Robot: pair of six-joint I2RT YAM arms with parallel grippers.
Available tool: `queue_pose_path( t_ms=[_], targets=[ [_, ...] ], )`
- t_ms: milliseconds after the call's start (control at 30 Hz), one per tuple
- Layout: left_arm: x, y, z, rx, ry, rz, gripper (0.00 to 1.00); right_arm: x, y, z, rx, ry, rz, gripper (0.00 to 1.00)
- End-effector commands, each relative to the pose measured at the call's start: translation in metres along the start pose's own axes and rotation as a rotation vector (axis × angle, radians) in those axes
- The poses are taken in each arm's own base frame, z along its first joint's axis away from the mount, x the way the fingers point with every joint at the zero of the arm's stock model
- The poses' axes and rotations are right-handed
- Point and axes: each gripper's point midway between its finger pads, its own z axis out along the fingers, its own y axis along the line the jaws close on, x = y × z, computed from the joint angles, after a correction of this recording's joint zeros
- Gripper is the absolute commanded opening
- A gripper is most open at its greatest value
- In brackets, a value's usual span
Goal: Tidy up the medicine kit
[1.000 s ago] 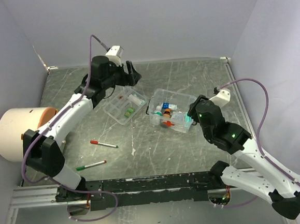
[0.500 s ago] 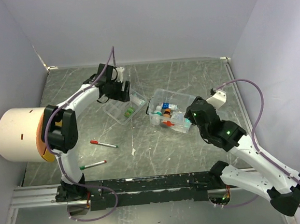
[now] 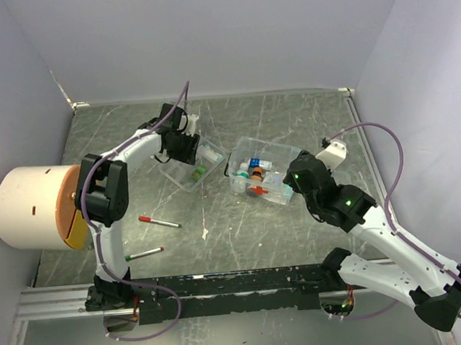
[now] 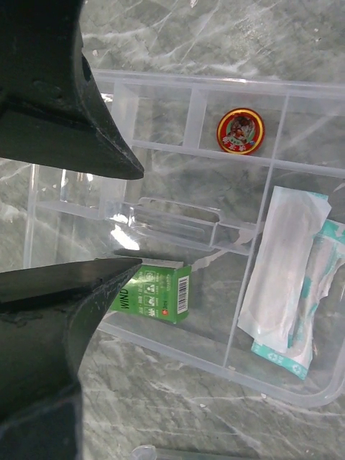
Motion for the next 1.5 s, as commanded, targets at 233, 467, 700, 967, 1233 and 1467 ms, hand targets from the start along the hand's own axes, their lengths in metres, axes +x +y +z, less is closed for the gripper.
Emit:
queue_pose_path(
  t_ms=[233, 467, 700, 967, 1233, 1467],
  targets=[
    [-0.002, 0.007, 0.018, -0.037, 0.033, 0.025, 0.51, 0.001, -0.014, 0.010, 0.060, 0.006, 0.005, 0.50],
    [0.002, 0.009, 0.024, -0.049, 0.051, 0.024, 0.41, 0.004, -0.018, 0.020, 0.072, 0.048, 0.020, 0.49],
    [0.002, 0.013, 0.017, -0.098, 0.068, 0.051, 0.18, 0.006, -0.020, 0.043, 0.058, 0.128, 0.019, 0.49],
    [-0.006, 0.005, -0.006, -0.088, 0.034, 0.006, 0.15, 0.012, -0.016, 0.066, 0.047, 0.199, -0.028, 0.51],
    [-0.016, 0.000, -0.033, -0.101, 0.013, -0.058, 0.15, 0.025, -0.032, 0.094, 0.088, 0.270, -0.093, 0.48],
    [-0.017, -0.002, -0.053, -0.118, 0.016, -0.096, 0.16, 0.033, -0.041, 0.115, 0.081, 0.317, -0.166, 0.40]
  ],
)
